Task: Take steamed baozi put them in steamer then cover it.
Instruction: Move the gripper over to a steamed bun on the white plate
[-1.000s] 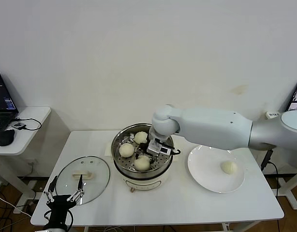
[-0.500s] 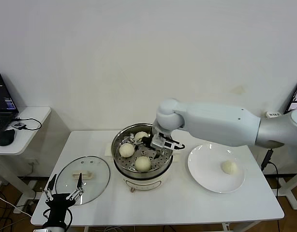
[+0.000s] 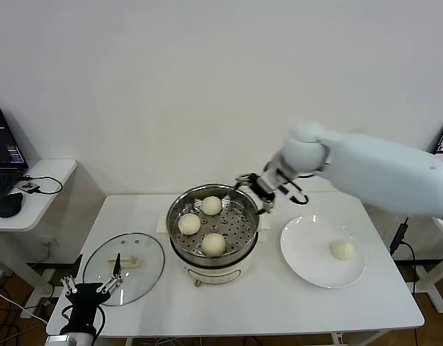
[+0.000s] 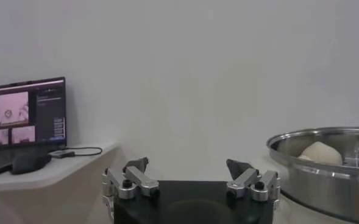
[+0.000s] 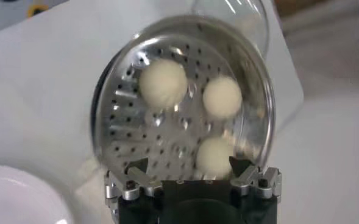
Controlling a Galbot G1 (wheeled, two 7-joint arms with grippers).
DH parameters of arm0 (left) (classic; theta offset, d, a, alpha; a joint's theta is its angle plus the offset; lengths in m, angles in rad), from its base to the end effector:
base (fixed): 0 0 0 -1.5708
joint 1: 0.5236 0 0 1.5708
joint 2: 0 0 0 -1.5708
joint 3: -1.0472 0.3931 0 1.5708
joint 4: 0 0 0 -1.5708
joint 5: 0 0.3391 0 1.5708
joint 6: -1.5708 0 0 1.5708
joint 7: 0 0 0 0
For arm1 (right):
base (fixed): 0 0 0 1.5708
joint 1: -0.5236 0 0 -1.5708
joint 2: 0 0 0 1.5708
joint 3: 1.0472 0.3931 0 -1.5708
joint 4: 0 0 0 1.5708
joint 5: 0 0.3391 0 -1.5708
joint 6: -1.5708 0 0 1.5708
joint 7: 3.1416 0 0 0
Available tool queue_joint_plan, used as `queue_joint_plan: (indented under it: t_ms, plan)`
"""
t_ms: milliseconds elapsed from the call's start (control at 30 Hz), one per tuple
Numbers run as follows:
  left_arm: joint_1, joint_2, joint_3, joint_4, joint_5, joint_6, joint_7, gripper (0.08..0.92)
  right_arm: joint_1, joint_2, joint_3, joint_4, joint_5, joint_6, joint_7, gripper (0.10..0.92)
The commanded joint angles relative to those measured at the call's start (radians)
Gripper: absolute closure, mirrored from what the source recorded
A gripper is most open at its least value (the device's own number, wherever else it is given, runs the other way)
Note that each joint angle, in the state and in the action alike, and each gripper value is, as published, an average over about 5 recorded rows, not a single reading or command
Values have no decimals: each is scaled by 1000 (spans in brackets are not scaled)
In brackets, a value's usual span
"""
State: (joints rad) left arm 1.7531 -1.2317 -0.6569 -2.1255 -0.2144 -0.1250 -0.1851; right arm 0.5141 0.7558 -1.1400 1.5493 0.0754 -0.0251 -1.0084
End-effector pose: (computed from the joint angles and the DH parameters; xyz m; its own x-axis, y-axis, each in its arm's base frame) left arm 0.0945 0.1075 -0.3296 -0.9952 -0.0974 -0.0079 -0.0976 0.9864 0.1321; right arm 0.5199 -0.0598 -0.0364 -0.2948 -0.3393 0.8933 -0.7062 -0.5524 -0.4429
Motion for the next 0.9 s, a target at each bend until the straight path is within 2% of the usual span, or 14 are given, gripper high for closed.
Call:
queue_joint_plan:
  t_ms: [33,367,900]
  plan:
    - [-4,6,4,5,1,2,1,177,-117,-318,75,65,-31,-160,-36,203]
    - [-12,9,10,24,3,3,2,177,-376,-411,215,-25,-191,-137,-45,203]
    - [1,10,-4,25,3,8,2,177,-665,-280,442,-255,-316,-128,3,202]
